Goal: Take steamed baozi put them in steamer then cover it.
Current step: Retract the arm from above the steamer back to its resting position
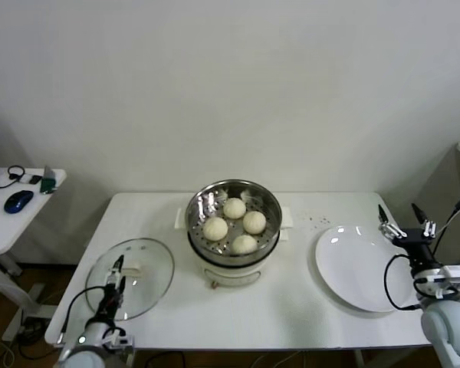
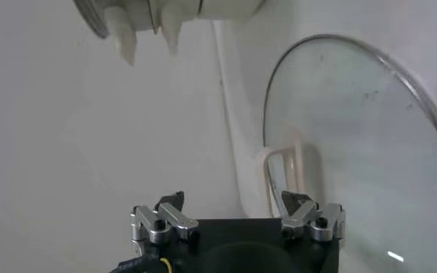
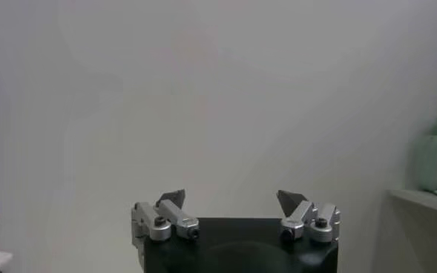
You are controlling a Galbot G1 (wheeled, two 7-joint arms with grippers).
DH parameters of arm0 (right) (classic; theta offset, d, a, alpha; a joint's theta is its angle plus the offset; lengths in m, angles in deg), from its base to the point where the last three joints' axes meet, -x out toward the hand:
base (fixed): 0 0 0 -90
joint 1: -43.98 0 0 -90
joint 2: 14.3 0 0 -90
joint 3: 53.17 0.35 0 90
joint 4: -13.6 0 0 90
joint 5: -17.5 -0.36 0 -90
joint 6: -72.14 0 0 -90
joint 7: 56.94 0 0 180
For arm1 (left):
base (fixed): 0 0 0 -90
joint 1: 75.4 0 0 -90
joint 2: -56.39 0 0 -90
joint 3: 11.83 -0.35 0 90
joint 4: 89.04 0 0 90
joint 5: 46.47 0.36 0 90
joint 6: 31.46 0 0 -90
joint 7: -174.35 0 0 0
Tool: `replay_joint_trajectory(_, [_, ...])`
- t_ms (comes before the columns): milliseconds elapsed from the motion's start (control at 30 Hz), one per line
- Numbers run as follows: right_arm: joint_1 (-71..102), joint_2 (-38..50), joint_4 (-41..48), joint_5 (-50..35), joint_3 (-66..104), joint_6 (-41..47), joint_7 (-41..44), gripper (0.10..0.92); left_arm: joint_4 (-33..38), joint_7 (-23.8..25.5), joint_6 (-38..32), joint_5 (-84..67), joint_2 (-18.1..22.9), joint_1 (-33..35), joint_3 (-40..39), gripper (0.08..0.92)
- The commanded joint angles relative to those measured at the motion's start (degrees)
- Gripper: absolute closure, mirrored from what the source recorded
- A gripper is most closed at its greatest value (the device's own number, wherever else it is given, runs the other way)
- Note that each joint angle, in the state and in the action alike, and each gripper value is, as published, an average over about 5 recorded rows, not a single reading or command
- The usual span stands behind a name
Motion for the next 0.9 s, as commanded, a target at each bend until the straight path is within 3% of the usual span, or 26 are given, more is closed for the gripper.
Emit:
replay_joint_trajectory(33, [2.11, -2.27, -0.37, 1.9, 1.98, 0.39, -0.37, 0.203, -7.73, -2.44, -1.38, 0.63, 0.41, -6.74, -0.59, 0.177])
replay_joint_trajectory(733, [1.56, -3.73, -0.2, 5.24, 1.19, 0.23, -0.22, 0.203, -15.87, -4.95, -2.68, -1.25, 0.76, -14.25, -1.39, 0.177])
replay_joint_trajectory(900, [1.1, -4.01, -0.04, 5.68, 0.65, 0.24, -0.22, 0.203, -15.38, -4.82, -3.22, -1.84, 0.54, -13.79, -1.22, 0.26])
